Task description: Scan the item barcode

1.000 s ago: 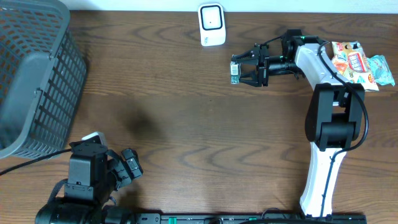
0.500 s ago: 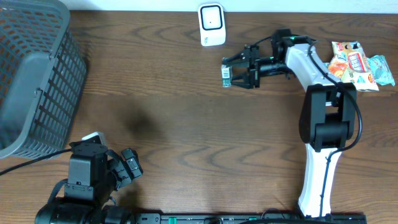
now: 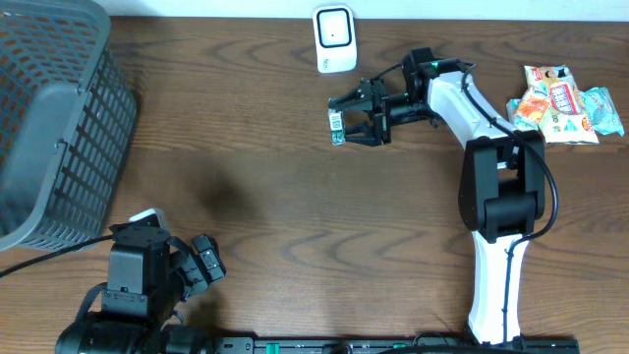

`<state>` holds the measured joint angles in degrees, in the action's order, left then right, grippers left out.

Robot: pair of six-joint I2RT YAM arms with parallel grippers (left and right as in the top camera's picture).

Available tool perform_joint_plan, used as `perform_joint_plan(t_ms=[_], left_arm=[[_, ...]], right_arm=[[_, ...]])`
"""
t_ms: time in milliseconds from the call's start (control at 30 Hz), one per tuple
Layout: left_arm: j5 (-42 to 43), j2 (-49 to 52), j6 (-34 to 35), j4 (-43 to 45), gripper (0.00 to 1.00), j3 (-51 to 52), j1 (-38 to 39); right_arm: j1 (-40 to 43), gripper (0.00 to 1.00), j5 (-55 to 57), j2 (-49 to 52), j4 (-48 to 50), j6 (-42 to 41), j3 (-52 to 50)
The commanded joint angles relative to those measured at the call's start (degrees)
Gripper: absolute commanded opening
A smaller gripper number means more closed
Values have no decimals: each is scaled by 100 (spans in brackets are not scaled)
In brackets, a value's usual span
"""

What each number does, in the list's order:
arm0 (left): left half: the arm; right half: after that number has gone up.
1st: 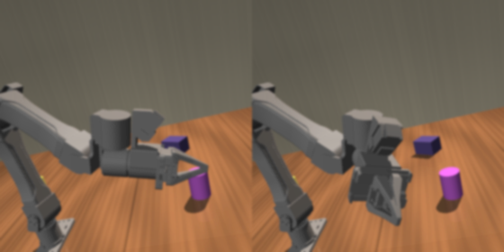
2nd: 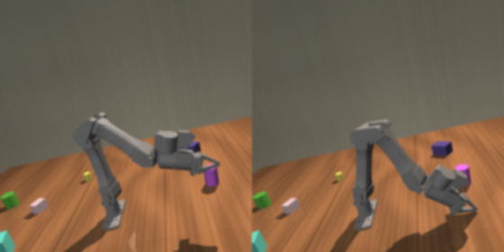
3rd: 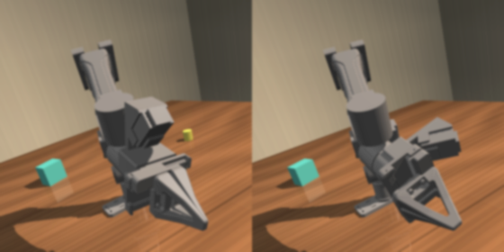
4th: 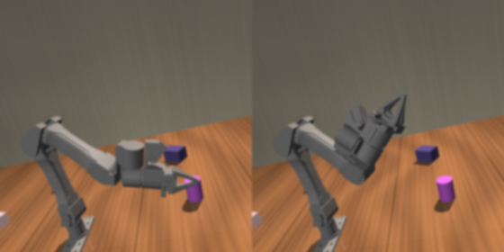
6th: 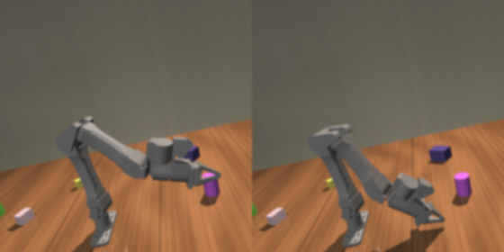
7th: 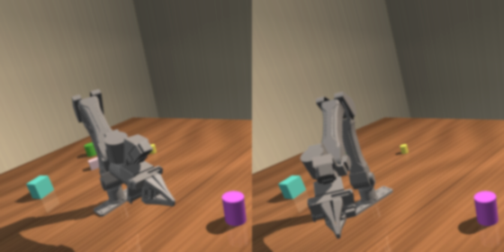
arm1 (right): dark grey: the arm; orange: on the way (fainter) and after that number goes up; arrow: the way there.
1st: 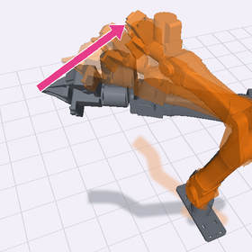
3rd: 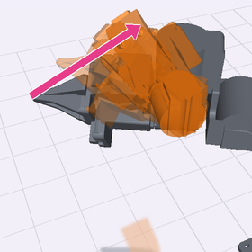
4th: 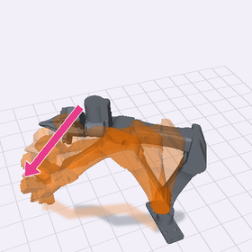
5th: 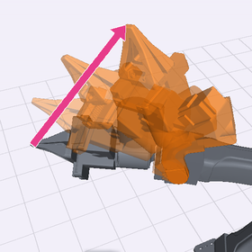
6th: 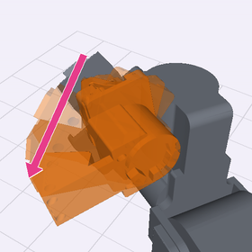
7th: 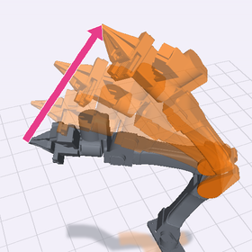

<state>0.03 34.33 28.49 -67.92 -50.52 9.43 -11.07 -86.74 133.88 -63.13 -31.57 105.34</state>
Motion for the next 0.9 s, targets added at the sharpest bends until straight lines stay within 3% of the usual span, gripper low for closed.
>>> perform_joint_plan(t_ms=[0,867], left_arm=[[-52,-22,-11,-15,98,7,-13],[-52,-22,-11,-15,98,7,-13]], right_arm=[[33,57,-271,68,35,-315,0],[262,57,-11,70,254,-313,0]])
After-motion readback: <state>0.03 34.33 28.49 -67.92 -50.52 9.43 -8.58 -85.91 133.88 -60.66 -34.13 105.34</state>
